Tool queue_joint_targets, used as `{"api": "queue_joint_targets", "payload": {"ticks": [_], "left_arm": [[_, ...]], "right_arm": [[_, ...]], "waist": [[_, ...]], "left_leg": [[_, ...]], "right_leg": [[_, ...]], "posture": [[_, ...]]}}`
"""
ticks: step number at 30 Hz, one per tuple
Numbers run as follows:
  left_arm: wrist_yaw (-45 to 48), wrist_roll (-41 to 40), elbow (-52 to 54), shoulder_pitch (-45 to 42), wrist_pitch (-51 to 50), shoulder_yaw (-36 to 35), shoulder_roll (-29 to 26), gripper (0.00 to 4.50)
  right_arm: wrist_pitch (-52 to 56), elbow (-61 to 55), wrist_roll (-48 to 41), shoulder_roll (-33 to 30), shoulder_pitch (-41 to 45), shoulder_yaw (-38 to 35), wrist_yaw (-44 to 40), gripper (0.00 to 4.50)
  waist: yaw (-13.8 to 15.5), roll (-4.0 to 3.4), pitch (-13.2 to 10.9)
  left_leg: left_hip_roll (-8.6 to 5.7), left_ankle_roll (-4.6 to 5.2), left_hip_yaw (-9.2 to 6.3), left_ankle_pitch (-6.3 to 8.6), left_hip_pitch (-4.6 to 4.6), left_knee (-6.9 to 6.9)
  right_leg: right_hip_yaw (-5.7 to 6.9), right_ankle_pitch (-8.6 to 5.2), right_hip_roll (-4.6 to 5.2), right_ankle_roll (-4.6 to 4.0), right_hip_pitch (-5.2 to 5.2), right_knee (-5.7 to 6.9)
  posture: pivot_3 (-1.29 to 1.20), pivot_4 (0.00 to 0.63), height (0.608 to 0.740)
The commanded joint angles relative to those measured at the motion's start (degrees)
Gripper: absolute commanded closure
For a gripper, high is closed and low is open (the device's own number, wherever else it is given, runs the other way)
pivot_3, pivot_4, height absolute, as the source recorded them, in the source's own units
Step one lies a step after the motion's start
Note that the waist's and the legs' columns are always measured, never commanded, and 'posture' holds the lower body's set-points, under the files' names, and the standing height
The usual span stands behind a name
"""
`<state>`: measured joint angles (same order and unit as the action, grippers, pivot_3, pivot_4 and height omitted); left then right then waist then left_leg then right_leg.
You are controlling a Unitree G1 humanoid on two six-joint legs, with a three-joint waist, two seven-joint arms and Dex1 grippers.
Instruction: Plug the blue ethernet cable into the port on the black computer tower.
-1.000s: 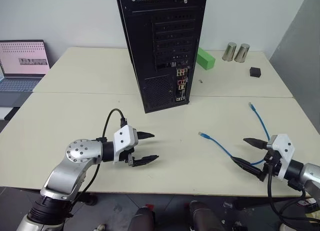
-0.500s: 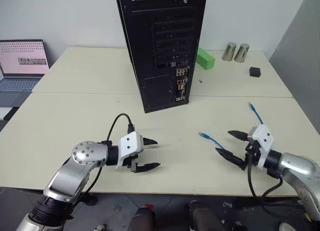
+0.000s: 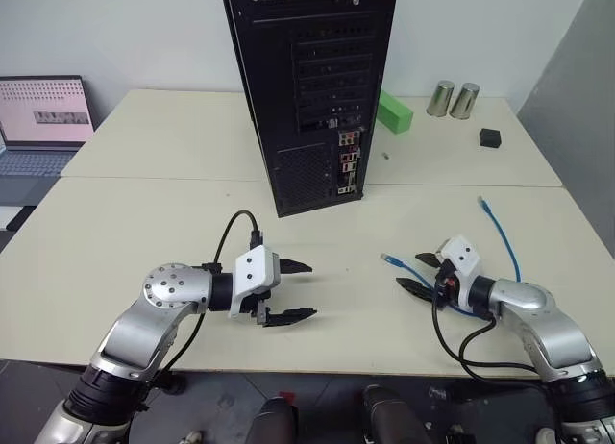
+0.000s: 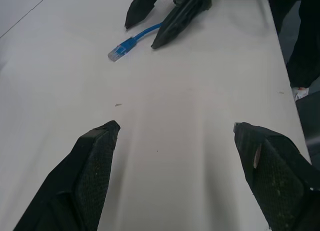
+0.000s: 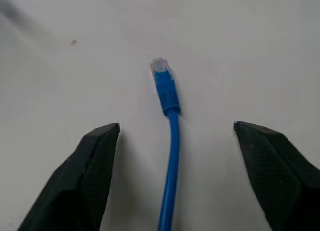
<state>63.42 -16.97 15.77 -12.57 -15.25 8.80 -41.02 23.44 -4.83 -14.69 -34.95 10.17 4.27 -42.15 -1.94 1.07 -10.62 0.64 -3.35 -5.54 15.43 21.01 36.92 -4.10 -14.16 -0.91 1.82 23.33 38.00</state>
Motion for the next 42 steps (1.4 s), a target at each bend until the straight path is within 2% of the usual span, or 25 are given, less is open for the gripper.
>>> {"api": "queue_joint_targets", "payload": {"ticks": [1,6,12,21,29,32,42], "left_arm": [[-0.2,0.3,-0.7,-1.4,1.8,0.2,1.0,0.56],[0.1,1.3,-3.3,-3.5,3.0,1.1,2.3,0.56],[1.0,3.0,-7.8,-6.8,5.1,2.7,3.9,0.56],[2.7,5.6,-14.7,-13.1,9.2,6.4,8.0,0.56],[4.6,5.9,-15.5,-13.8,10.5,7.6,9.3,0.56],[4.9,6.1,-15.7,-14.2,10.4,7.5,9.7,1.01],[5.0,7.3,-17.0,-14.5,11.6,7.7,10.4,3.11]], "right_arm": [[-1.3,-0.3,0.7,0.4,0.7,-0.3,-0.1,1.71],[-1.9,-0.7,1.6,0.5,0.7,0.1,-0.4,3.12],[-4.2,-3.2,2.7,-0.1,1.2,1.4,-2.4,4.47],[1.6,-19.1,1.5,-2.1,2.5,6.7,-6.3,4.47],[4.8,-23.4,1.8,-2.2,3.0,9.1,-6.8,4.47],[5.2,-23.8,1.8,-2.3,3.2,9.4,-6.8,4.50],[5.5,-24.0,2.1,-2.1,3.4,10.1,-6.6,4.50]], "waist": [[0.0,0.00,0.0],[0.0,0.00,0.0],[0.0,0.00,0.0],[0.0,-0.01,0.0],[0.0,-0.01,0.0],[0.0,-0.01,0.0],[0.0,-0.01,0.0]], "left_leg": [[0.00,0.00,-0.01,0.00,0.00,0.00],[-0.01,0.00,0.00,0.00,0.00,0.02],[-0.01,0.00,-0.01,0.00,0.00,0.02],[-0.01,0.00,-0.06,0.00,0.02,0.02],[-0.03,0.00,-0.10,0.00,0.04,0.03],[-0.02,0.00,-0.10,0.00,0.04,0.03],[-0.03,0.00,-0.11,0.00,0.04,0.03]], "right_leg": [[0.00,0.00,0.00,0.00,0.00,0.00],[0.00,0.01,0.00,0.01,0.00,0.01],[0.01,0.01,0.00,0.01,0.00,0.02],[0.03,0.01,-0.01,0.01,0.00,0.02],[0.06,0.01,-0.01,0.01,0.00,0.00],[0.06,0.00,-0.01,0.01,0.00,0.01],[0.07,0.00,-0.01,0.01,0.00,0.01]], "posture": [[0.00,0.150,0.740],[0.00,0.150,0.740],[0.00,0.150,0.740],[0.00,0.150,0.740],[0.00,0.150,0.740],[0.00,0.150,0.740],[0.00,0.150,0.740]]}}
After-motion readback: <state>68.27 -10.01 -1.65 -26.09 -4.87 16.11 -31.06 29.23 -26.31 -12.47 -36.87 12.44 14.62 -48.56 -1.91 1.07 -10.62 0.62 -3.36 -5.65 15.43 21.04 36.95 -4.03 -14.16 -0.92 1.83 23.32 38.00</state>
